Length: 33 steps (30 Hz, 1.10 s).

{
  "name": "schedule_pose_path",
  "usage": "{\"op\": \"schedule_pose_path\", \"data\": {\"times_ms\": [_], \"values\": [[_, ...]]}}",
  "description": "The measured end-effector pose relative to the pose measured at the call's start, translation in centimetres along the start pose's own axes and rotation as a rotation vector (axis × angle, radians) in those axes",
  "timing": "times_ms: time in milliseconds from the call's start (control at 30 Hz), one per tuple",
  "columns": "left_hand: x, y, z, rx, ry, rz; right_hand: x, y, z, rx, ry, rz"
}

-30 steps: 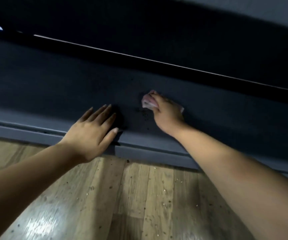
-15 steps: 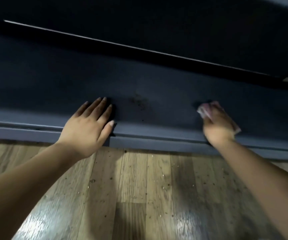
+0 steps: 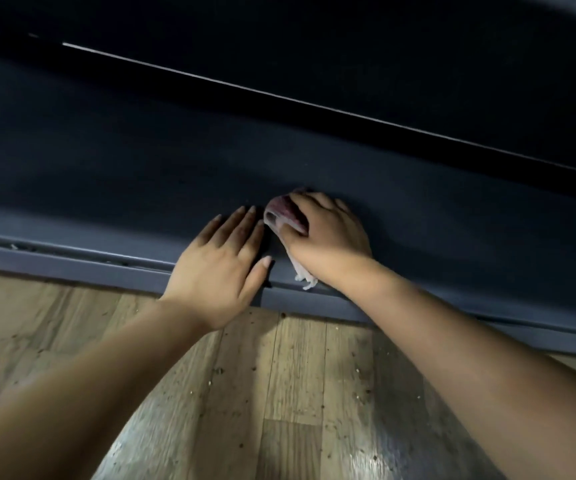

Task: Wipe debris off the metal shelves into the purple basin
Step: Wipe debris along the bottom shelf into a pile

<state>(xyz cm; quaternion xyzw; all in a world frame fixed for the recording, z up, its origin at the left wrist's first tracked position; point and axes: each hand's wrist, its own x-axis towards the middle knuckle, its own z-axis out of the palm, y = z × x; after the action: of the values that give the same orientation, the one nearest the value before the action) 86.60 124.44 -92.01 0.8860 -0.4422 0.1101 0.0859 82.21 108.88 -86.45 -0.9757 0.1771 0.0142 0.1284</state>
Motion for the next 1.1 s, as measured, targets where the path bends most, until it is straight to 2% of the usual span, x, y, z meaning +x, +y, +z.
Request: {"op": "schedule_pose_path", "data": {"times_ms": [100,233,333,433,600,667,867,1000,1100], "values": [[-0.2,0.0,0.0,0.013,-0.023,-0.001,-0.7,1.2,-0.1,-0.073,-0.041,-0.004],[-0.6,-0.6,-0.3,0.006,-0.056,0.025,-1.0,1.4,0.8,0.041,-0.032,-0.004],[-1.3,-1.8,-0.8,0.033,-0.069,0.0,-1.4,2.5,0.2,0.163,0.094,0.013],[-1.7,-3.4,-1.1,0.028,-0.085,-0.089,-1.9,5.2,-0.6,0.153,0.247,0.157],[-1.9,-4.8,-1.2,0.052,-0.056,-0.174,-1.5,6.9,0.6,0.036,0.111,0.321],[-1.9,-4.7,-0.9,0.05,-0.041,-0.188,-0.7,4.9,1.2,0.022,0.119,0.295],[-1.8,-4.7,-1.2,0.062,-0.034,-0.186,0.9,-4.1,3.9,0.049,0.076,-0.013],[-1.8,-4.8,-1.1,0.066,-0.071,-0.165,1.9,-6.5,3.8,0.133,0.051,-0.032],[-1.7,-5.2,-1.3,0.072,-0.09,-0.154,2.1,-4.2,2.5,0.2,0.043,0.009]]}}
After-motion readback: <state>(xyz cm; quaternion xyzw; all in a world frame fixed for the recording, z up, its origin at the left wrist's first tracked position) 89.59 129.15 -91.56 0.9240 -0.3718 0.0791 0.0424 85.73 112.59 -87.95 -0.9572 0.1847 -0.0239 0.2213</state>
